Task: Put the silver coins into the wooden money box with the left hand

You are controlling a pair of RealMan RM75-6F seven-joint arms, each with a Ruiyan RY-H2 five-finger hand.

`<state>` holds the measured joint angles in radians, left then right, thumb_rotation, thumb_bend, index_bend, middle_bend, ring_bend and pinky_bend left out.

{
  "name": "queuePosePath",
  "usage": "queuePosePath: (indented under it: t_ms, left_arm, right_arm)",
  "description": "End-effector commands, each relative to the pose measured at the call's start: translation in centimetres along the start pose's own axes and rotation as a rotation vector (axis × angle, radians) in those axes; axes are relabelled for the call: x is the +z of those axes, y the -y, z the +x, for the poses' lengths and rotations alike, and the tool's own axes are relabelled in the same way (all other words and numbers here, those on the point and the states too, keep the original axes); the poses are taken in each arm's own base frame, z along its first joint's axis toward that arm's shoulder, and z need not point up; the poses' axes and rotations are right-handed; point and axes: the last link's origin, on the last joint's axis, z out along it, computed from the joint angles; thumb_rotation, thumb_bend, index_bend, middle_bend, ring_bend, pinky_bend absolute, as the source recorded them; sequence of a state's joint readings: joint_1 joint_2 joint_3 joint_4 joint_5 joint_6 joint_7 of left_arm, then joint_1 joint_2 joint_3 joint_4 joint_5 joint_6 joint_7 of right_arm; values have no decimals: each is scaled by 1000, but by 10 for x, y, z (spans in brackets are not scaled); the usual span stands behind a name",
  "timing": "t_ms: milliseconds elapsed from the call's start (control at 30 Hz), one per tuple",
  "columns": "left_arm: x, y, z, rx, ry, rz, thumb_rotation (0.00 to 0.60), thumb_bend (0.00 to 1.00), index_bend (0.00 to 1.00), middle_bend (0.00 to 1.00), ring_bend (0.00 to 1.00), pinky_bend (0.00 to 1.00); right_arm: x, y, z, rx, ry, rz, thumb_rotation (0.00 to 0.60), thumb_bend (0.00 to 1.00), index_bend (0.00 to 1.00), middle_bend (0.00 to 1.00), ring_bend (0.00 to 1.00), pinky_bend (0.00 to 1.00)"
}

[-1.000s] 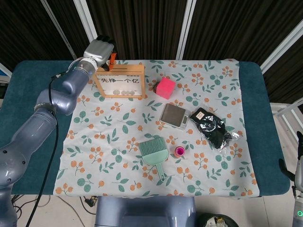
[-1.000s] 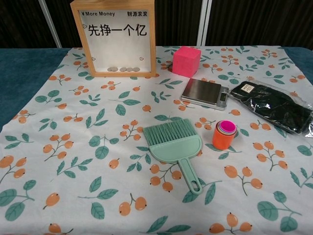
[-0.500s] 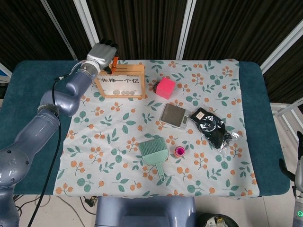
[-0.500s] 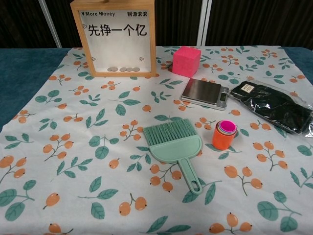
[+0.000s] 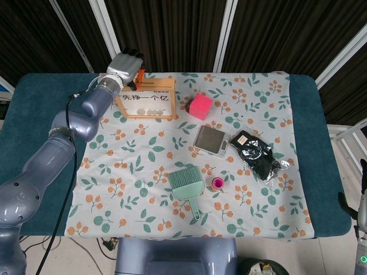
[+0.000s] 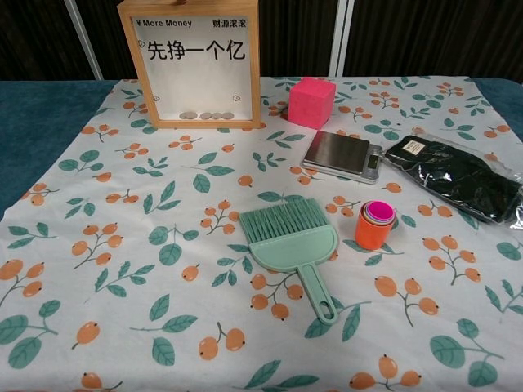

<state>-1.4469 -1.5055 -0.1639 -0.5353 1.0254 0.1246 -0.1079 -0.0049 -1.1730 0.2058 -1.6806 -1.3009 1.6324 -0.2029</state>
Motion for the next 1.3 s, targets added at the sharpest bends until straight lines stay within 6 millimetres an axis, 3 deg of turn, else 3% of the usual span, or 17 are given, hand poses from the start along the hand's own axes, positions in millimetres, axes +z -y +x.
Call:
queuePosePath:
  t_ms: [33,533,1000,1167,1300]
  left_arm:
    - [1,-1,0,-5,-4,0,600,434,605,124,0,0]
    - [1,-4,0,9,2,-5,600,315,537,124,0,0]
    - [1,-7,0,15,-7,-12,600,313,532,124,0,0]
    - [-5,-9,15,-39,-145,-45,600,313,519,125,0,0]
    - [-31,-1,22,-54,-339,-107,600,314,483,121,0,0]
  right_arm:
    - [0,0,0,0,0,0,600,358,56,21,0,0]
    - [-1,0,0,2,-1,2,600,358,55,20,0,0]
    - [0,0,0,2,-2,2,600,358,56,20,0,0]
    - [0,0,0,5,4,1,600,357,55,21,0,0]
    - [0,0,-1,5,5,3,600,357,56,21,0,0]
